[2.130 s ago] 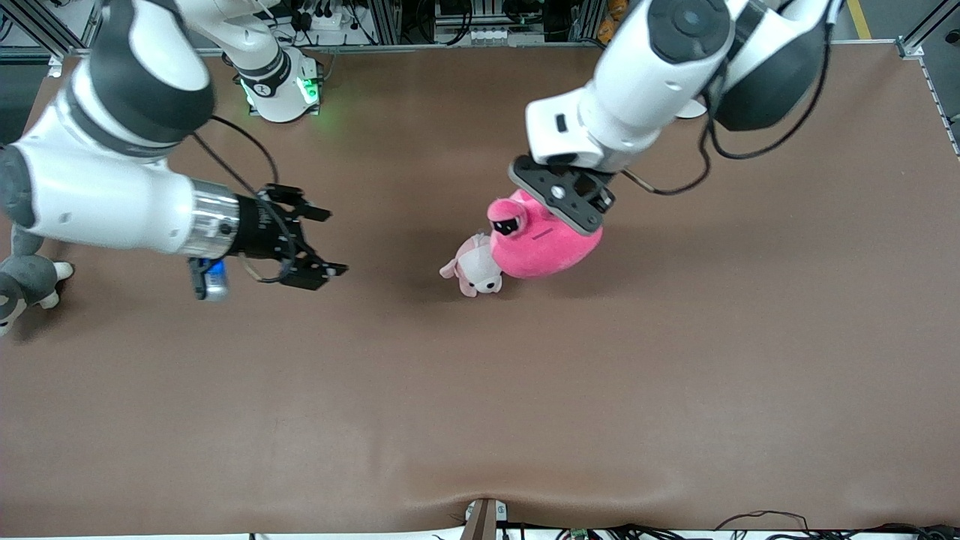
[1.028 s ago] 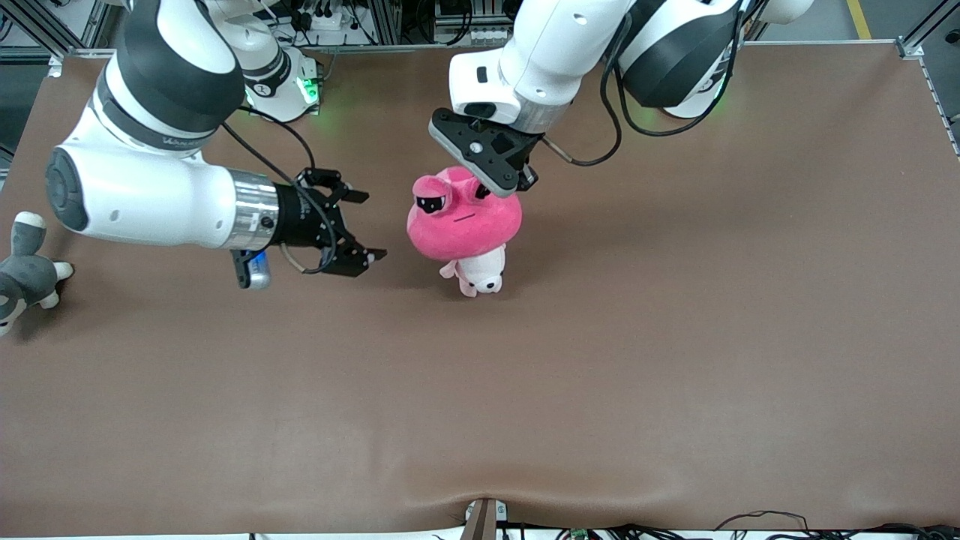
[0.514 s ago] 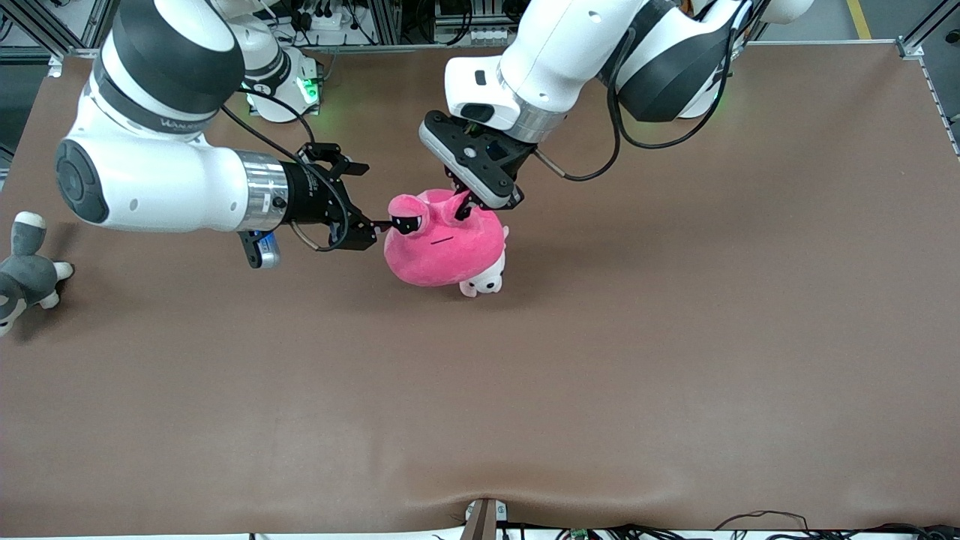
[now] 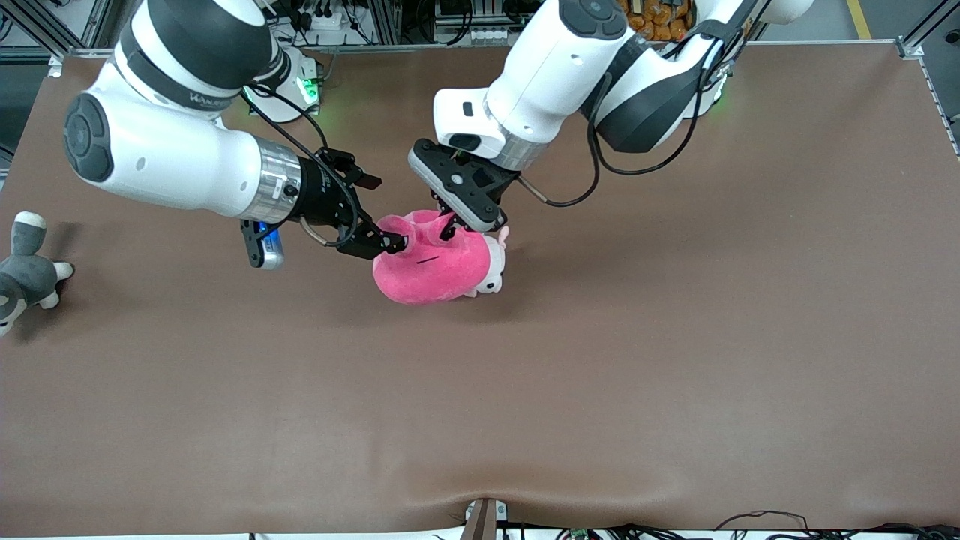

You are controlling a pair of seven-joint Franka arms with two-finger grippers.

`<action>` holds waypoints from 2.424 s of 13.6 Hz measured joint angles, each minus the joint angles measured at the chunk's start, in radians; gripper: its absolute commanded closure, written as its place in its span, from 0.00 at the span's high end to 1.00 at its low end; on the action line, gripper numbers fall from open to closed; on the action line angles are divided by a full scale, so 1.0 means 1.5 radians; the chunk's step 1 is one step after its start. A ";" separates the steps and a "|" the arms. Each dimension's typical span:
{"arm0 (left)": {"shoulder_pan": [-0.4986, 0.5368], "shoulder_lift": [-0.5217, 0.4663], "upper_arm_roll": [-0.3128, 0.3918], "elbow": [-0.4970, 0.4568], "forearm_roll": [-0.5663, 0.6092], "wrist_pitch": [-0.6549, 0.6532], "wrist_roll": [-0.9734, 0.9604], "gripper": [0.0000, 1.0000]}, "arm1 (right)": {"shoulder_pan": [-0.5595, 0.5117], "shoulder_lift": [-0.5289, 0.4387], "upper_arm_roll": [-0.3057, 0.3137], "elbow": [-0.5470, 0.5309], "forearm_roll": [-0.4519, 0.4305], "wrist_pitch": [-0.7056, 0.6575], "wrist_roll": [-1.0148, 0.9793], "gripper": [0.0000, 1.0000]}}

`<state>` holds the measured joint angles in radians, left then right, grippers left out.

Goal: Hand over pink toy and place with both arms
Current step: 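Reach the right gripper to the pink plush's head beside the left gripper, then grasp the pink plush head with the right gripper, open the left gripper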

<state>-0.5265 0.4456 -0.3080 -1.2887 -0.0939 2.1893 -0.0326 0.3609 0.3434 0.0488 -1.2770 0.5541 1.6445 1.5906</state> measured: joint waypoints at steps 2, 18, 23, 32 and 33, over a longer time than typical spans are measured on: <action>-0.003 0.000 0.000 0.000 0.000 0.001 0.000 0.00 | 0.000 0.000 -0.001 -0.001 -0.029 0.030 0.000 1.00; -0.009 0.003 0.000 0.001 0.000 0.013 0.000 0.00 | 0.027 0.003 0.001 -0.052 -0.051 0.047 0.009 0.00; -0.010 0.003 0.000 0.001 0.000 0.013 0.000 0.00 | 0.027 0.003 -0.005 -0.054 -0.053 0.048 0.011 0.00; -0.011 0.003 -0.001 0.001 -0.001 0.023 -0.002 1.00 | 0.007 -0.001 -0.010 -0.051 -0.052 0.050 0.060 0.00; -0.011 0.003 -0.001 0.001 -0.001 0.024 -0.003 1.00 | -0.001 -0.003 -0.011 -0.050 -0.052 0.045 0.063 0.00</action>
<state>-0.5428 0.4507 -0.3091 -1.2869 -0.0961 2.2258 -0.0364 0.3590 0.3394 0.0330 -1.3520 0.4765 1.7113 1.6852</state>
